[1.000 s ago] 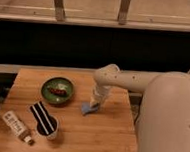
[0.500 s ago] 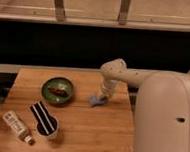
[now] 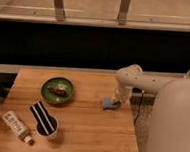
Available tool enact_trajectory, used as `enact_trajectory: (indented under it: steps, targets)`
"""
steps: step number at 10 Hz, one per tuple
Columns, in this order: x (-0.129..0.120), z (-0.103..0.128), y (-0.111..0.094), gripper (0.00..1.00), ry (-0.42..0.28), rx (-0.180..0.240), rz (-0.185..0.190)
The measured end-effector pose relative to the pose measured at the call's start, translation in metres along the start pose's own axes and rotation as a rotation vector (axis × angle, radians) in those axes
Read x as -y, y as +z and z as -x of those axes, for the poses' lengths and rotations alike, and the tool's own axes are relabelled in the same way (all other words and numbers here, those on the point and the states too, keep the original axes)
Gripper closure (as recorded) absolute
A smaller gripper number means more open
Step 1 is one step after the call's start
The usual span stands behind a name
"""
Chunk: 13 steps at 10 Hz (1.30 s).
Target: Wipe the white sponge on the table
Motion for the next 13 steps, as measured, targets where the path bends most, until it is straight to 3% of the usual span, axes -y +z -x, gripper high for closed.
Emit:
enact_trajectory:
  steps: [2,6,9,11,13]
  targets:
    - [-0.004,-0.021,-0.001,1.00,-0.029,-0.005,-0.005]
    - [-0.058,-0.069,-0.008,1.00,-0.193,-0.022,0.047]
    - [-0.103,-0.073,-0.014,0.98,-0.305,-0.017,0.091]
    - [-0.124,-0.059,-0.017,0.83,-0.334,-0.005,0.117]
    - [-0.133,-0.030,-0.016,0.61,-0.329,0.004,0.123]
